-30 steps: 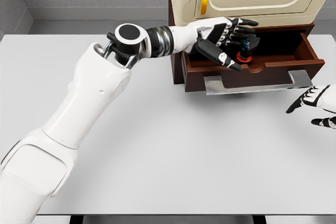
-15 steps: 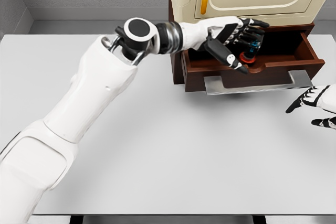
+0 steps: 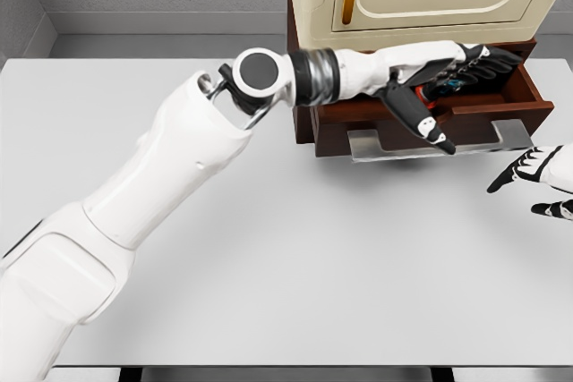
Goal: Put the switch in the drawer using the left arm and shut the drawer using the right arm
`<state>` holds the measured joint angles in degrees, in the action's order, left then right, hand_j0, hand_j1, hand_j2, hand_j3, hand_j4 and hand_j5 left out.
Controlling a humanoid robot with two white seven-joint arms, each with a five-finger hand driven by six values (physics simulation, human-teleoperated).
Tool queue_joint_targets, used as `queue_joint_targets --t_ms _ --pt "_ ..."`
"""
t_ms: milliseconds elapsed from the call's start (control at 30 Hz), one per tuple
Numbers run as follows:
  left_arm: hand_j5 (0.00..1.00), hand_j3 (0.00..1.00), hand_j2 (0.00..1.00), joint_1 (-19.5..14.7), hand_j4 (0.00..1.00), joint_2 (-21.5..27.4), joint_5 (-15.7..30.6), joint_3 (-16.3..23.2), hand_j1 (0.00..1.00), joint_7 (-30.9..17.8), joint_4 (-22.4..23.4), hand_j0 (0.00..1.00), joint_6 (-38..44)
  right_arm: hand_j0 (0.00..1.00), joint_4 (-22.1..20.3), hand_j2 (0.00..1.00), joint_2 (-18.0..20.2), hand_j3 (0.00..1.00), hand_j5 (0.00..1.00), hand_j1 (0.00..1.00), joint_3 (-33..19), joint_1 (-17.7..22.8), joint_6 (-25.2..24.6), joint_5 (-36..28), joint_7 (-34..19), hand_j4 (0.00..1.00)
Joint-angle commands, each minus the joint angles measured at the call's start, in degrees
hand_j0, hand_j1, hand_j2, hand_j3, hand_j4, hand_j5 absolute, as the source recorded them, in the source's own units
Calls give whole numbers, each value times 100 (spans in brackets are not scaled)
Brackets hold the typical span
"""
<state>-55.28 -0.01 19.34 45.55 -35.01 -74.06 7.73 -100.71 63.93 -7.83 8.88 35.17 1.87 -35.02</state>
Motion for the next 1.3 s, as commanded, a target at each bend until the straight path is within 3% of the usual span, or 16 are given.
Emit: queue_joint_targets --t_ms 0,100,233,433,567,667,700,767,833,867,1067,1267 --pt "100 100 100 0 100 1 34 -29 100 1 -574 100 -123 71 -2 71 5 71 71 71 1 0 -17 -38 2 71" --pt "100 100 100 334 100 1 43 -38 100 1 -1892 100 -491 71 -2 71 14 71 71 71 1 0 -17 -38 2 71" --pt "100 100 100 817 100 1089 87 -608 100 1 -2675 100 -1642 71 -2 71 5 71 71 71 1 0 -17 -38 2 71" --pt "100 100 100 1757 100 2496 96 -1663 100 1 -2693 100 -4155 64 -2 64 -3 64 64 64 1 -26 -17 -46 2 64" --pt "100 100 100 2698 100 3313 113 -2533 100 1 -2684 100 -4273 64 -2 64 5 64 64 64 10 -70 -17 -46 2 64" --pt "100 100 100 3998 100 3780 69 -3517 100 1 -2570 100 -4273 65 -2 65 -3 65 65 65 18 -79 -17 -46 2 65" --pt "100 100 100 4289 100 3859 52 -3711 100 1 -2271 100 -4273 65 -2 65 5 65 65 65 18 -88 -17 -46 2 65" --pt "100 100 100 4755 100 3876 34 -3720 100 1 -1551 100 -4273 65 16 65 5 65 65 65 27 -97 -17 -46 2 65" --pt "100 100 100 4922 100 3868 34 -3720 100 1 -997 100 -4273 65 42 65 5 65 65 65 27 -105 -17 -46 2 65" --pt "100 100 100 4913 100 3894 26 -3720 100 1 -944 100 -4273 65 42 65 5 65 65 65 27 -114 -17 -46 2 65" --pt "100 100 100 4922 100 3876 17 -3729 100 1 -865 100 -4273 65 51 65 5 65 65 65 62 -228 -17 -29 2 65" --pt "100 100 100 4922 100 3868 17 -3729 100 1 -812 100 -4273 65 148 65 -30 65 65 65 511 -677 -17 -3 2 65"
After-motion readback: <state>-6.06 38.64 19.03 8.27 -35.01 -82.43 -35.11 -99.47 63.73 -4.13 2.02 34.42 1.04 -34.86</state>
